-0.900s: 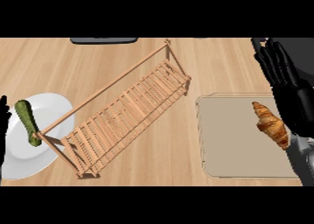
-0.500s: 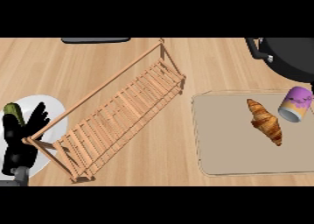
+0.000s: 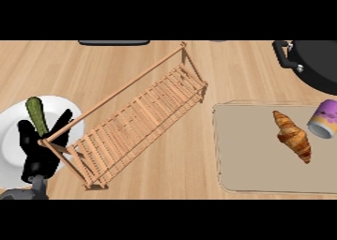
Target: Pick the croissant from the tray and place it in the tiered shelf
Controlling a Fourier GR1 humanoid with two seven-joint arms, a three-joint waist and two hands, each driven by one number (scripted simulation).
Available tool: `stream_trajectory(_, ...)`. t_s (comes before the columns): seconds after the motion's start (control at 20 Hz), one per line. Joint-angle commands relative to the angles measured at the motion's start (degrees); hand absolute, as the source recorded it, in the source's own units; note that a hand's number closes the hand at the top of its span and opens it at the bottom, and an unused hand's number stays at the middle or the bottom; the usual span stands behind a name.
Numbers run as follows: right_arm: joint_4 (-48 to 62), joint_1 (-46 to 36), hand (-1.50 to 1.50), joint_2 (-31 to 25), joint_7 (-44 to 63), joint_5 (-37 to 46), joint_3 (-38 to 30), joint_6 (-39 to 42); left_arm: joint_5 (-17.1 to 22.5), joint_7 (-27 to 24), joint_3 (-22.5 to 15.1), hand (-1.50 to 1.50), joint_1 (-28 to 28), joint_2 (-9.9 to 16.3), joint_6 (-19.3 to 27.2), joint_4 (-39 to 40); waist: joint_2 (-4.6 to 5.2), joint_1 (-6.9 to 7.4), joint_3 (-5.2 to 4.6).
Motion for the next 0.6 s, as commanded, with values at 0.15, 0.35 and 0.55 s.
stream_trajectory(0.15, 7.0, -1.9, -1.50, -8.0, -7.0, 4.8, 3.0, 15.4, 0.0, 1.8, -1.1, 0.00, -0.8, -2.3, -1.1, 0.9, -0.17, 0.23, -0.29)
stream_trajectory(0.35, -2.4, -3.8, -1.50, -8.0, 2.4, 5.6, 6.2, 15.6, 0.1, 2.7, 0.6, 0.00, -1.9, -1.2, -1.7, 1.9, -0.37, -0.09, -0.40)
stream_trajectory(0.55, -12.4, -2.8, -1.50, -7.0, 14.1, 5.1, 7.3, 12.5, 0.6, 0.2, 2.4, 0.00, -1.2, -0.7, -4.3, 5.6, -0.48, -0.77, -0.47)
